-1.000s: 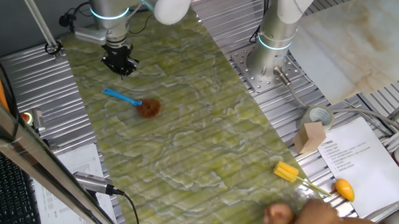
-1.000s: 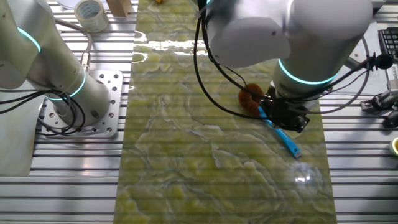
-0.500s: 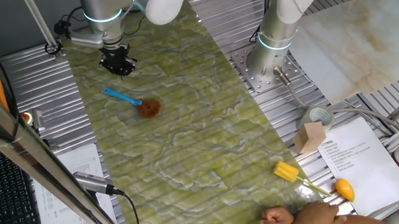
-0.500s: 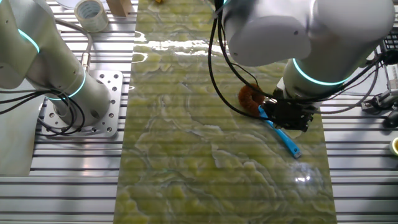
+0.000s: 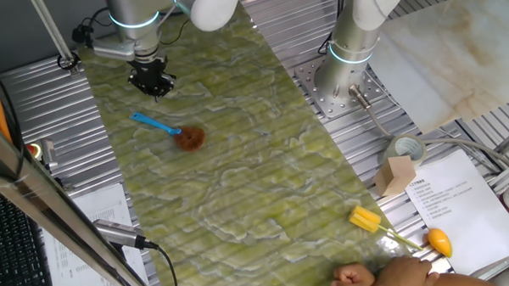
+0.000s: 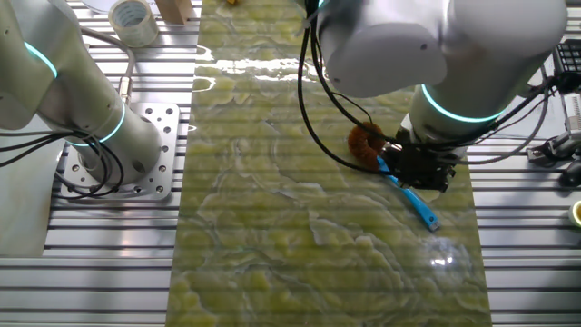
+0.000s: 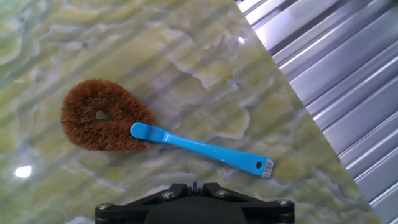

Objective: Scrub the table with a brush

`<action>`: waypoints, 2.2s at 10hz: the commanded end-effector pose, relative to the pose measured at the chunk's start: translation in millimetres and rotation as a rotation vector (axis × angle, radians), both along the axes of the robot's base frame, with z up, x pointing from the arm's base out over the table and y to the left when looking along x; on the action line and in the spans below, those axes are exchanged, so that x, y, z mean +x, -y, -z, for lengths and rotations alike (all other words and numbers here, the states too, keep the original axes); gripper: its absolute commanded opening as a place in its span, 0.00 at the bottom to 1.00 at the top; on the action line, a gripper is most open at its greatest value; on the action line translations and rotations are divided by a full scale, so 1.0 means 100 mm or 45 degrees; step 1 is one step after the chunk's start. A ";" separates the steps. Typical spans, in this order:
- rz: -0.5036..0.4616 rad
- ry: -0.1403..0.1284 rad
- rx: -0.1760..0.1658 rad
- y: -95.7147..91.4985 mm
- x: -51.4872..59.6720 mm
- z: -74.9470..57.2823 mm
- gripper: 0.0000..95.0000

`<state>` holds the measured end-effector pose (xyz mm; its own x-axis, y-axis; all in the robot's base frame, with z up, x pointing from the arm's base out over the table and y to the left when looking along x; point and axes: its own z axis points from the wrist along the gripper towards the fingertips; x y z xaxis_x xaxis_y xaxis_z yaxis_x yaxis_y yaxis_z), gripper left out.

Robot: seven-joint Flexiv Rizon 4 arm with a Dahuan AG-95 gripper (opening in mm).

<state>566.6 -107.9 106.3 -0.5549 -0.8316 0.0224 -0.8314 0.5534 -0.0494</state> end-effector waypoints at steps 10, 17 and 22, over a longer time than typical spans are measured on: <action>-0.770 -0.022 0.074 0.01 -0.01 0.01 0.00; -0.902 -0.092 0.059 0.01 -0.01 0.01 0.00; -0.894 -0.174 0.068 -0.10 0.01 0.07 0.00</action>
<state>568.7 -97.9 99.2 0.1428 -0.9898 -0.0016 -0.9840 -0.1421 0.1078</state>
